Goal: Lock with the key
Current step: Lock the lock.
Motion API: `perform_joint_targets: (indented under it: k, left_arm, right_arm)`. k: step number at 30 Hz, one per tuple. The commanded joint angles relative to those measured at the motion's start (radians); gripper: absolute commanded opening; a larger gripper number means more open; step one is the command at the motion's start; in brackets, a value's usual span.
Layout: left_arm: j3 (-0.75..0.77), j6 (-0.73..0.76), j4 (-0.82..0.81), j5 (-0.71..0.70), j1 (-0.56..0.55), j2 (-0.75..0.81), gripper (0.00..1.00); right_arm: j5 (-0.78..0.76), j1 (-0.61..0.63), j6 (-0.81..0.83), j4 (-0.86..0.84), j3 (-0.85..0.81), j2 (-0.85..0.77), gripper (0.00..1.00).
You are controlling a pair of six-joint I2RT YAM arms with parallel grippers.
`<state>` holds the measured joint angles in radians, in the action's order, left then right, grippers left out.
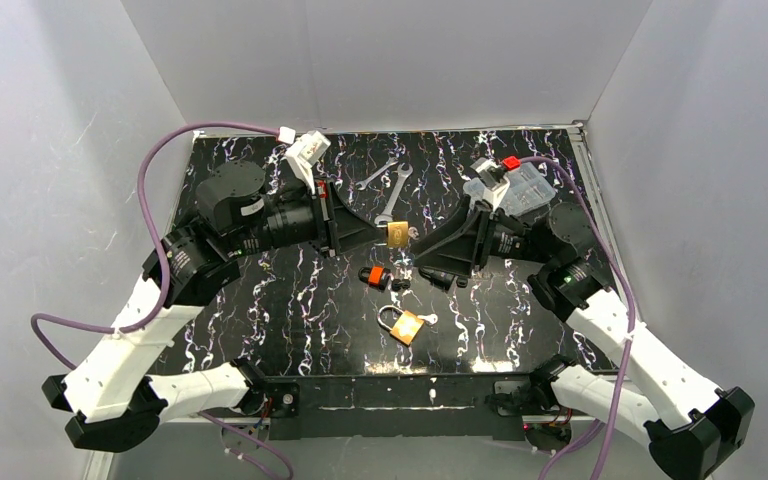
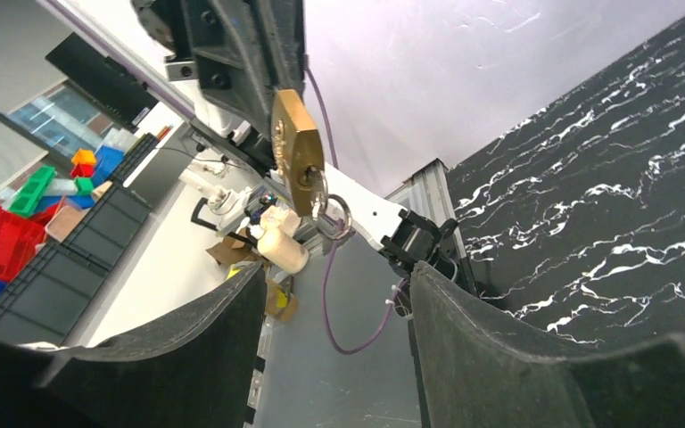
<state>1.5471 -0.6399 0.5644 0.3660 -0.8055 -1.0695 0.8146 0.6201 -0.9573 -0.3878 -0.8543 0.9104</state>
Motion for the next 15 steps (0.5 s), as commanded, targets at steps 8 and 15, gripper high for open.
perform_joint_targets:
  k: [8, 15]
  left_arm:
    - [-0.008, -0.003, -0.051, 0.169, 0.023, 0.037, 0.0]
    - [-0.039, -0.017, -0.074, 0.195, 0.023, 0.03, 0.0]
  right_arm:
    - [0.032, -0.027, -0.086, -0.113, -0.05, -0.039, 0.61]
    - [-0.011, -0.026, -0.093, -0.078, -0.069, -0.028, 0.57]
